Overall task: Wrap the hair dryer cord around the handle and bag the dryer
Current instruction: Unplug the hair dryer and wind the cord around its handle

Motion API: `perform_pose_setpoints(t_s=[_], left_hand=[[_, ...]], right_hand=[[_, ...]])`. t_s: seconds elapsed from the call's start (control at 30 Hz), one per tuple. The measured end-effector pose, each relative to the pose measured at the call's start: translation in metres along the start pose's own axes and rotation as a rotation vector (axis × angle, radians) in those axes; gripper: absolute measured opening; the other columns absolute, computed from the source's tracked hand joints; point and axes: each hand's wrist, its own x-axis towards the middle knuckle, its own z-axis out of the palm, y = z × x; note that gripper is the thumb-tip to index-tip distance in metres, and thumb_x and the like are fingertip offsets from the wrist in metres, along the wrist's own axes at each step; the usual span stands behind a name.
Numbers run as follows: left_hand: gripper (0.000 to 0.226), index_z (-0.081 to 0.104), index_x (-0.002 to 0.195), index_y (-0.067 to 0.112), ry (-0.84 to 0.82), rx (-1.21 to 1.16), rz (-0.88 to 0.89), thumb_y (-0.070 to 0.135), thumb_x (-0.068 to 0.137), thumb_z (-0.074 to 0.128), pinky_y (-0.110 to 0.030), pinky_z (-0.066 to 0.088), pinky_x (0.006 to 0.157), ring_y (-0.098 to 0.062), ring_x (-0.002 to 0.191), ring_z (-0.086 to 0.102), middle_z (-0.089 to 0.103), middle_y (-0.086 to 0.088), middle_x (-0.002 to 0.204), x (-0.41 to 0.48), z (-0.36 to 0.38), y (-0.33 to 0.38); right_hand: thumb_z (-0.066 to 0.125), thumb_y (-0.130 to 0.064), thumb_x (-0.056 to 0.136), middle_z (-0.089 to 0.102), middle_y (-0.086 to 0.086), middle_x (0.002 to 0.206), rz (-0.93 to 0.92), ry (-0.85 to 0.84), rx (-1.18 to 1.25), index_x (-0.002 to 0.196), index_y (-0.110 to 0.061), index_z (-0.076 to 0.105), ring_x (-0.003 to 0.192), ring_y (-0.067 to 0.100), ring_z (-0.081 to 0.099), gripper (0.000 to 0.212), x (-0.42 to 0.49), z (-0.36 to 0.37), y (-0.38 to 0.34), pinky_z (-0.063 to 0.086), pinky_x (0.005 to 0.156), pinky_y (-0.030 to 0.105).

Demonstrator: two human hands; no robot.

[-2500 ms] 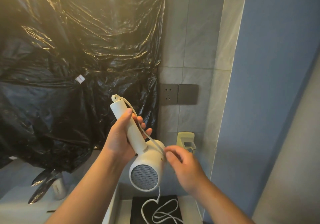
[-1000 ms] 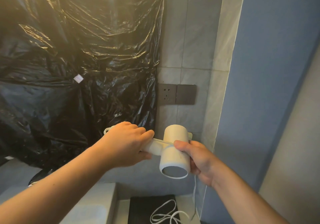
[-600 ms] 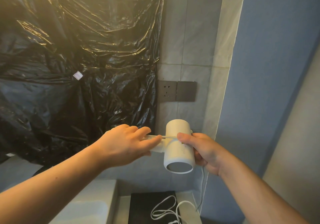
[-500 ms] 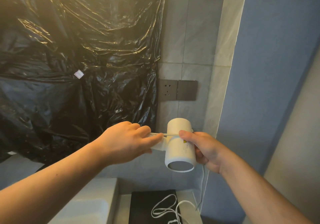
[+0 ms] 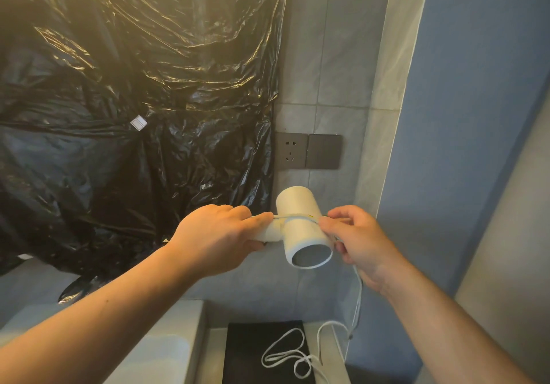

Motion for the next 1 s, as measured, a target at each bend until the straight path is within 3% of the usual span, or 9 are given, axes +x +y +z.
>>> perform_pose_setpoints(t_s=[0.13, 0.27, 0.4, 0.5, 0.6, 0.67, 0.73, 0.87, 1.0], left_hand=[[0.051, 0.063, 0.114, 0.032, -0.01, -0.015, -0.091, 0.042, 0.068, 0.084, -0.018, 0.017, 0.045, -0.02, 0.045, 0.058, 0.062, 0.007, 0.067, 0.0, 0.003, 0.005], [0.036, 0.055, 0.121, 0.044, -0.19, -0.115, -0.382, 0.052, 0.086, 0.062, -0.028, 0.039, 0.053, -0.02, 0.067, 0.063, 0.063, 0.008, 0.086, 0.005, -0.005, 0.006], [0.04, 0.057, 0.124, 0.056, -0.248, -0.445, -0.641, 0.048, 0.086, 0.067, -0.033, 0.059, 0.066, -0.006, 0.05, 0.051, 0.07, 0.012, 0.094, 0.009, -0.013, 0.004], [0.039, 0.066, 0.121, 0.048, -0.227, -0.723, -0.713, 0.038, 0.083, 0.072, -0.033, 0.059, 0.058, -0.003, 0.047, 0.055, 0.066, 0.021, 0.071, 0.008, -0.012, 0.004], [0.032, 0.072, 0.116, 0.036, -0.173, -0.99, -0.755, 0.024, 0.086, 0.07, -0.02, 0.048, 0.041, -0.002, 0.041, 0.053, 0.063, 0.02, 0.053, 0.009, -0.014, 0.008], [0.021, 0.074, 0.105, 0.036, -0.181, -1.14, -0.818, 0.023, 0.09, 0.066, -0.017, 0.044, 0.04, -0.003, 0.046, 0.055, 0.065, 0.011, 0.057, 0.01, -0.017, 0.013], [0.013, 0.076, 0.092, 0.031, -0.194, -1.291, -0.872, 0.027, 0.093, 0.063, -0.025, 0.05, 0.05, -0.011, 0.055, 0.061, 0.07, -0.001, 0.072, 0.011, -0.019, 0.014], [0.028, 0.07, 0.076, 0.012, -0.217, -1.629, -0.832, 0.032, 0.094, 0.061, -0.032, 0.05, 0.052, -0.021, 0.055, 0.059, 0.067, -0.014, 0.079, 0.007, -0.017, 0.013], [0.042, 0.069, 0.08, 0.01, -0.378, -1.872, -0.612, 0.05, 0.071, 0.077, -0.028, 0.05, 0.05, -0.019, 0.051, 0.059, 0.065, -0.014, 0.078, -0.002, -0.009, 0.006]], right_hand=[[0.067, -0.02, 0.077, 0.059, -0.005, 0.062, -0.191, 0.128, -0.088, 0.072, -0.023, 0.062, 0.052, 0.012, 0.047, 0.007, -0.008, 0.006, 0.012, 0.034, 0.052, 0.029], [0.062, -0.013, 0.089, 0.058, 0.0, 0.057, -0.175, 0.057, 0.088, 0.083, -0.016, 0.069, 0.042, 0.009, 0.038, 0.01, -0.029, 0.017, 0.021, 0.029, 0.042, 0.023], [0.054, -0.01, 0.094, 0.055, 0.004, 0.061, -0.127, -0.096, 0.161, 0.091, -0.013, 0.072, 0.044, 0.011, 0.031, 0.019, -0.038, 0.029, 0.034, 0.024, 0.041, 0.022], [0.054, -0.012, 0.095, 0.061, 0.007, 0.069, -0.033, -0.143, 0.181, 0.086, -0.009, 0.071, 0.045, 0.01, 0.037, 0.019, -0.03, 0.03, 0.041, 0.029, 0.041, 0.021], [0.056, -0.012, 0.093, 0.063, 0.003, 0.064, 0.043, -0.198, 0.216, 0.091, -0.002, 0.071, 0.048, 0.012, 0.044, 0.018, -0.021, 0.032, 0.045, 0.038, 0.045, 0.024], [0.058, -0.013, 0.092, 0.059, 0.003, 0.057, 0.067, -0.211, 0.249, 0.087, 0.001, 0.068, 0.049, 0.014, 0.044, 0.018, -0.012, 0.033, 0.045, 0.037, 0.047, 0.026], [0.061, -0.021, 0.089, 0.052, 0.002, 0.051, 0.069, -0.185, 0.234, 0.076, -0.003, 0.066, 0.047, 0.016, 0.041, 0.023, -0.002, 0.032, 0.046, 0.034, 0.047, 0.027], [0.064, -0.032, 0.086, 0.041, -0.004, 0.046, 0.077, -0.186, 0.194, 0.067, -0.011, 0.062, 0.043, 0.009, 0.032, 0.029, 0.016, 0.026, 0.05, 0.024, 0.043, 0.024], [0.065, -0.014, 0.085, 0.044, -0.003, 0.048, 0.134, -0.36, 0.283, 0.078, -0.006, 0.06, 0.046, 0.01, 0.032, 0.012, 0.023, 0.016, 0.05, 0.023, 0.043, 0.02]])
